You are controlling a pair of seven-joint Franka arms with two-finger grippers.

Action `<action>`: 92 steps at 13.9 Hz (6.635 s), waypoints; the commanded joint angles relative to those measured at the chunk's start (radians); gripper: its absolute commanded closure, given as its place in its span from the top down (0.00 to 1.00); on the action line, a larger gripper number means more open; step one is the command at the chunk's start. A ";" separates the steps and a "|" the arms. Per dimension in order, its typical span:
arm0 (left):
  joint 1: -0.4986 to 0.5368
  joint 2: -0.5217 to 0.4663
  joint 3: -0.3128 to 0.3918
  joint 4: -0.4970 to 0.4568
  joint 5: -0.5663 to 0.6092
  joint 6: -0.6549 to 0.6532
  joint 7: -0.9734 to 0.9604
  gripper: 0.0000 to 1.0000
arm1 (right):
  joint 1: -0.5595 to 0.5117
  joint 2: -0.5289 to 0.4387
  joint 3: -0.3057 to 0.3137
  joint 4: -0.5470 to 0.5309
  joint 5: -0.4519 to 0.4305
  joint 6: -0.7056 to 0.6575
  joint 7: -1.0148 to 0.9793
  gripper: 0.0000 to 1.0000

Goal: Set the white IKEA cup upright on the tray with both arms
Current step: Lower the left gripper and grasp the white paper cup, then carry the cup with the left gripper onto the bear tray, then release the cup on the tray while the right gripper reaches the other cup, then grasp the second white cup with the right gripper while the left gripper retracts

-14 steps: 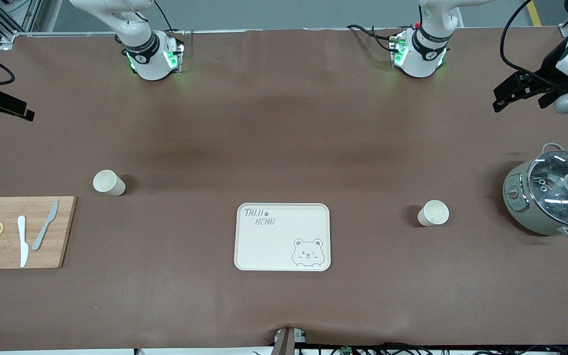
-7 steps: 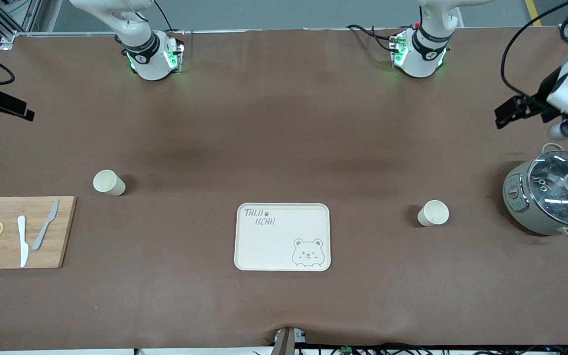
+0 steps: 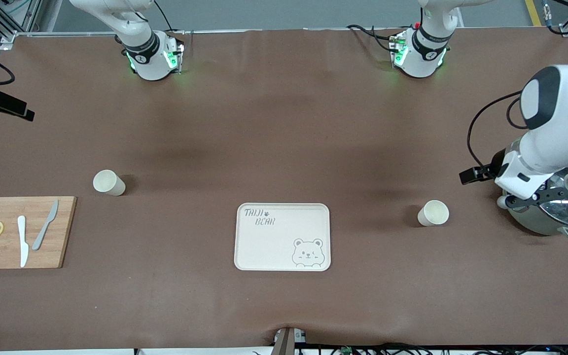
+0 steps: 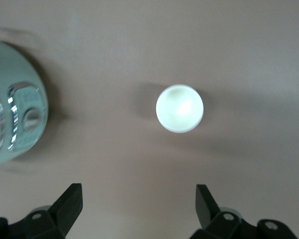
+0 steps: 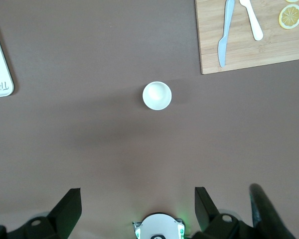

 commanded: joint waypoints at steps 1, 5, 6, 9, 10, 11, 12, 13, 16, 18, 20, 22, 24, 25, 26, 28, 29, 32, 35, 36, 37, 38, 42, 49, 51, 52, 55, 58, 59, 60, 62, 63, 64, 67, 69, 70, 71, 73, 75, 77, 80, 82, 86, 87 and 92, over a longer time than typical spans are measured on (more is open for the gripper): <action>0.013 0.011 -0.008 -0.108 0.008 0.157 -0.047 0.98 | -0.017 -0.002 0.010 0.003 0.017 -0.008 0.012 1.00; 0.007 0.116 -0.007 -0.111 0.010 0.306 -0.109 0.87 | -0.015 -0.002 0.010 0.003 0.017 -0.008 0.012 1.00; 0.007 0.140 -0.008 -0.111 0.010 0.338 -0.110 0.84 | -0.015 -0.002 0.010 0.003 0.017 -0.008 0.012 1.00; 0.013 0.215 -0.007 -0.111 0.010 0.444 -0.110 0.78 | -0.015 -0.002 0.010 0.003 0.026 -0.009 0.012 1.00; 0.013 0.235 -0.007 -0.111 0.010 0.460 -0.110 0.75 | -0.015 -0.002 0.010 0.003 0.026 -0.009 0.012 1.00; 0.013 0.246 -0.007 -0.111 0.010 0.464 -0.110 0.72 | -0.015 -0.002 0.010 0.003 0.026 -0.009 0.012 1.00; 0.015 0.252 -0.007 -0.111 0.010 0.466 -0.110 0.67 | -0.017 -0.002 0.010 0.003 0.027 -0.009 0.012 1.00; 0.015 0.254 -0.007 -0.111 0.010 0.464 -0.110 0.58 | -0.017 -0.002 0.010 0.003 0.029 -0.011 0.012 1.00; 0.015 0.272 -0.007 -0.111 0.010 0.464 -0.110 0.27 | -0.017 -0.002 0.010 0.003 0.029 -0.014 0.012 1.00; 0.010 0.271 -0.007 -0.110 0.020 0.464 -0.103 0.02 | -0.020 -0.002 0.010 0.003 0.029 -0.014 0.012 1.00; 0.010 0.257 -0.007 -0.105 0.022 0.454 -0.098 0.00 | -0.020 -0.002 0.010 0.003 0.029 -0.014 0.012 1.00; 0.002 0.245 -0.010 -0.091 0.023 0.443 -0.100 0.00 | -0.020 -0.002 0.010 0.003 0.030 -0.014 0.012 1.00; -0.027 0.231 -0.036 -0.072 0.022 0.420 -0.107 0.00 | -0.020 -0.002 0.010 0.003 0.030 -0.014 0.012 1.00; -0.048 0.231 -0.040 -0.043 0.022 0.388 -0.109 0.00 | -0.020 -0.001 0.010 0.003 0.030 -0.014 0.012 1.00; -0.077 0.232 -0.045 -0.012 0.022 0.350 -0.114 0.00 | -0.020 -0.002 0.010 0.003 0.030 -0.014 0.012 1.00; -0.163 0.237 -0.045 0.043 0.016 0.310 -0.184 0.00 | -0.020 -0.001 0.010 0.003 0.030 -0.014 0.012 1.00; -0.209 0.245 -0.045 0.076 0.016 0.291 -0.242 0.00 | -0.020 -0.001 0.010 0.003 0.030 -0.014 0.012 1.00; -0.319 0.321 -0.045 0.210 0.010 0.245 -0.420 0.00 | -0.023 -0.001 0.010 0.003 0.030 -0.014 0.012 1.00; -0.415 0.424 -0.042 0.341 0.014 0.205 -0.558 0.00 | -0.020 0.004 0.010 0.005 0.027 -0.014 0.010 1.00; -0.436 0.453 -0.037 0.372 0.014 0.205 -0.595 0.00 | -0.017 0.005 0.010 0.006 0.027 -0.012 0.010 1.00; -0.446 0.478 -0.037 0.398 0.014 0.205 -0.618 0.00 | -0.020 0.005 0.010 0.006 0.029 -0.008 0.010 1.00; -0.461 0.495 -0.036 0.412 0.014 0.205 -0.641 0.00 | -0.023 0.012 0.012 0.011 0.030 -0.002 0.010 1.00; -0.498 0.541 -0.034 0.453 0.014 0.213 -0.709 0.00 | -0.020 0.090 0.012 0.038 0.010 -0.005 0.000 1.00; -0.521 0.608 -0.033 0.453 0.014 0.285 -0.759 0.05 | -0.028 0.248 0.009 0.054 -0.028 0.050 -0.003 1.00; -0.521 0.616 -0.033 0.453 0.014 0.296 -0.765 0.23 | -0.035 0.275 0.008 0.034 -0.049 0.110 0.003 1.00; -0.521 0.616 -0.031 0.453 0.016 0.300 -0.764 0.38 | -0.035 0.291 0.010 0.017 -0.042 0.141 0.009 1.00; -0.513 0.604 -0.030 0.456 0.020 0.309 -0.755 1.00 | -0.060 0.303 0.010 -0.125 -0.036 0.334 0.010 1.00; -0.499 0.514 -0.028 0.462 0.020 0.284 -0.759 1.00 | -0.072 0.303 0.008 -0.248 -0.037 0.484 0.009 1.00; -0.480 0.478 -0.030 0.464 0.025 0.242 -0.758 1.00 | -0.084 0.303 0.008 -0.291 -0.037 0.529 0.007 1.00; -0.463 0.438 -0.030 0.462 0.026 0.212 -0.755 1.00 | -0.092 0.303 0.010 -0.349 -0.036 0.587 0.009 1.00; -0.434 0.368 -0.030 0.459 0.026 0.199 -0.723 1.00 | -0.089 0.302 0.010 -0.426 -0.036 0.668 0.009 1.00; -0.414 0.336 -0.030 0.458 0.026 0.166 -0.710 1.00 | -0.091 0.302 0.010 -0.455 -0.036 0.699 0.009 1.00; -0.394 0.306 -0.030 0.459 0.026 0.121 -0.692 1.00 | -0.091 0.300 0.010 -0.480 -0.036 0.711 0.009 0.88; -0.331 0.221 -0.030 0.456 0.072 -0.006 -0.589 1.00 | -0.089 0.294 0.012 -0.527 -0.036 0.736 0.009 0.57; -0.279 0.179 -0.031 0.456 0.088 -0.097 -0.514 1.00 | -0.091 0.294 0.012 -0.555 -0.036 0.759 0.009 0.51; -0.251 0.158 -0.031 0.456 0.088 -0.133 -0.493 1.00 | -0.089 0.294 0.012 -0.590 -0.034 0.812 0.012 0.50; -0.220 0.141 -0.031 0.456 0.088 -0.167 -0.477 1.00 | -0.087 0.292 0.013 -0.619 -0.033 0.864 0.012 0.43; -0.173 0.102 -0.031 0.456 0.088 -0.224 -0.425 1.00 | -0.083 0.294 0.013 -0.635 -0.028 0.893 0.012 0.06; -0.127 0.073 -0.031 0.456 0.088 -0.267 -0.304 1.00 | -0.083 0.292 0.013 -0.635 -0.022 0.887 0.015 0.00; -0.085 0.046 -0.031 0.458 0.088 -0.325 -0.218 1.00 | -0.081 0.289 0.015 -0.632 -0.020 0.882 0.017 0.00; -0.059 0.007 -0.033 0.456 0.086 -0.390 -0.108 1.00 | -0.069 0.268 0.019 -0.624 0.019 0.850 0.033 0.00; -0.058 -0.010 -0.034 0.456 0.079 -0.424 -0.100 1.00 | 0.021 0.257 0.018 -0.604 0.085 0.821 0.161 0.00; -0.056 -0.051 -0.031 0.452 0.077 -0.459 -0.034 1.00 | 0.236 0.280 0.021 -0.476 0.092 0.819 0.598 0.00; -0.042 -0.059 -0.031 0.447 0.077 -0.458 -0.016 1.00 | 0.300 0.320 0.019 -0.419 0.093 0.820 0.712 0.00; -0.010 -0.073 -0.036 0.442 0.071 -0.468 0.044 1.00 | 0.465 0.588 0.024 -0.043 0.245 0.822 1.116 0.00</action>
